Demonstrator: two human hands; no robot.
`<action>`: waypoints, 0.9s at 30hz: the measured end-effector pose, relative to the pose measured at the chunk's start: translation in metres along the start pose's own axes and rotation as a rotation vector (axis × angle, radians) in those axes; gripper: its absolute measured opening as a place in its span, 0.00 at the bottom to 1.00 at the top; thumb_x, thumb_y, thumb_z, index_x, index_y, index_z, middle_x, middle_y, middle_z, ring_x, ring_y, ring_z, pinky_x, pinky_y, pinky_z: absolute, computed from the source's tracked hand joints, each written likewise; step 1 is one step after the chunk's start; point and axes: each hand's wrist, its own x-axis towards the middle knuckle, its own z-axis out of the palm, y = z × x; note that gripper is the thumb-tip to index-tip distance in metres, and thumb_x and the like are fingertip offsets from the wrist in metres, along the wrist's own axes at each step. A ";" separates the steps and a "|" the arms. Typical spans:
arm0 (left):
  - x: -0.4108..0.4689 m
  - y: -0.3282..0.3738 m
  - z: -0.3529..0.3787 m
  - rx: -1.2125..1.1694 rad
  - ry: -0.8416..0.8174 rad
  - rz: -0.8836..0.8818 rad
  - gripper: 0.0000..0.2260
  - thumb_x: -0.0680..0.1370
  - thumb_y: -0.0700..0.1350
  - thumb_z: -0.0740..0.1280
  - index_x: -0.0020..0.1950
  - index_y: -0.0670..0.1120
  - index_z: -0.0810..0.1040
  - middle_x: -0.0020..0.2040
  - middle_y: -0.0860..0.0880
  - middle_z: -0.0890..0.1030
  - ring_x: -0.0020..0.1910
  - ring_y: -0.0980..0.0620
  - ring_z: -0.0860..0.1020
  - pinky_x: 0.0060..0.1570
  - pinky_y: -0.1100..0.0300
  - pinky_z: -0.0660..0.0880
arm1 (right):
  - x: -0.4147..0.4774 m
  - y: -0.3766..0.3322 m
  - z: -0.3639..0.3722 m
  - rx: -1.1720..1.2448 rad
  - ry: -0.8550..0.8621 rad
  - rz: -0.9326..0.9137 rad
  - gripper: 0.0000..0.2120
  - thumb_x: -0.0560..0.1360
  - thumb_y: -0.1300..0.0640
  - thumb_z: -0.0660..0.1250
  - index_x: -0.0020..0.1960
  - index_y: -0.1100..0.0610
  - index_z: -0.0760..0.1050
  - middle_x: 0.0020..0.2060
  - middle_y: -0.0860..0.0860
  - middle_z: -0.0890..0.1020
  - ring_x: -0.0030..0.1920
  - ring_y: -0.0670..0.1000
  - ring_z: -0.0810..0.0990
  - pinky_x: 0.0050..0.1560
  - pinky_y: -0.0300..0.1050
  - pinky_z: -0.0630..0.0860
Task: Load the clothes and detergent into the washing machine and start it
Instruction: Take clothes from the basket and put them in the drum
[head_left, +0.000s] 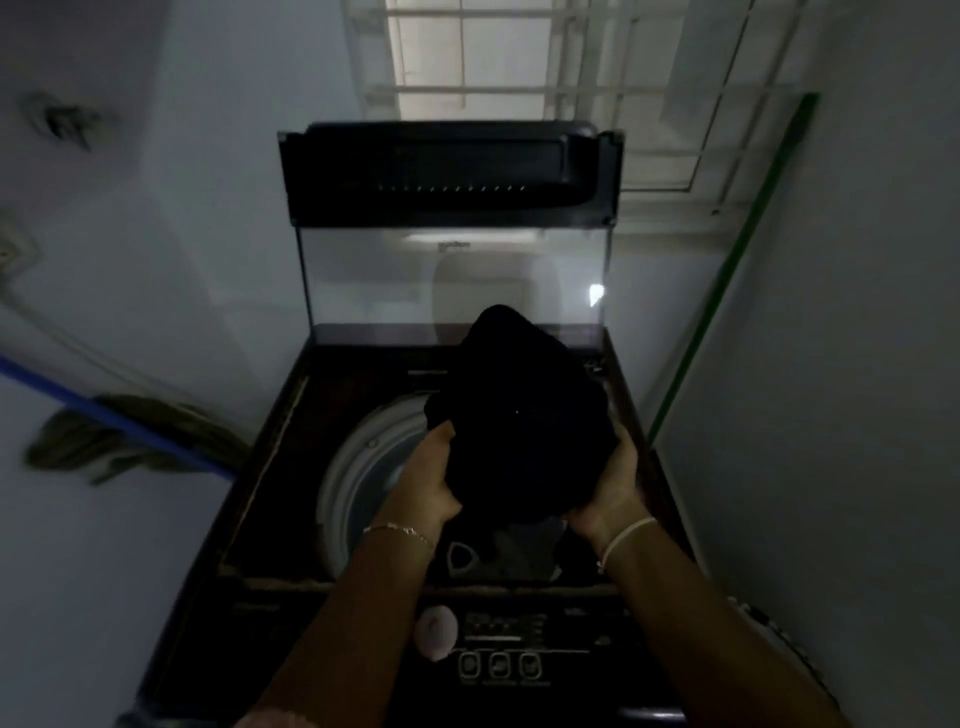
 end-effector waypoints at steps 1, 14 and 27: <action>0.003 0.006 -0.013 0.032 0.021 0.013 0.07 0.79 0.47 0.61 0.48 0.47 0.77 0.44 0.49 0.77 0.43 0.51 0.76 0.46 0.60 0.74 | 0.005 0.010 0.003 -0.017 0.009 0.019 0.23 0.76 0.40 0.56 0.50 0.52 0.84 0.46 0.57 0.86 0.51 0.59 0.81 0.51 0.52 0.78; 0.060 0.030 -0.113 0.609 0.100 0.129 0.26 0.76 0.34 0.66 0.73 0.48 0.66 0.63 0.44 0.77 0.49 0.49 0.80 0.40 0.59 0.79 | 0.099 0.053 0.012 -0.301 0.077 0.106 0.18 0.78 0.46 0.57 0.50 0.55 0.82 0.41 0.54 0.86 0.43 0.53 0.84 0.51 0.47 0.77; 0.094 0.001 -0.141 1.595 0.028 -0.321 0.21 0.80 0.41 0.63 0.71 0.36 0.66 0.71 0.36 0.68 0.69 0.40 0.68 0.67 0.57 0.64 | 0.144 0.077 -0.042 -1.166 0.178 0.181 0.23 0.82 0.50 0.55 0.72 0.63 0.65 0.70 0.61 0.69 0.71 0.60 0.68 0.70 0.51 0.65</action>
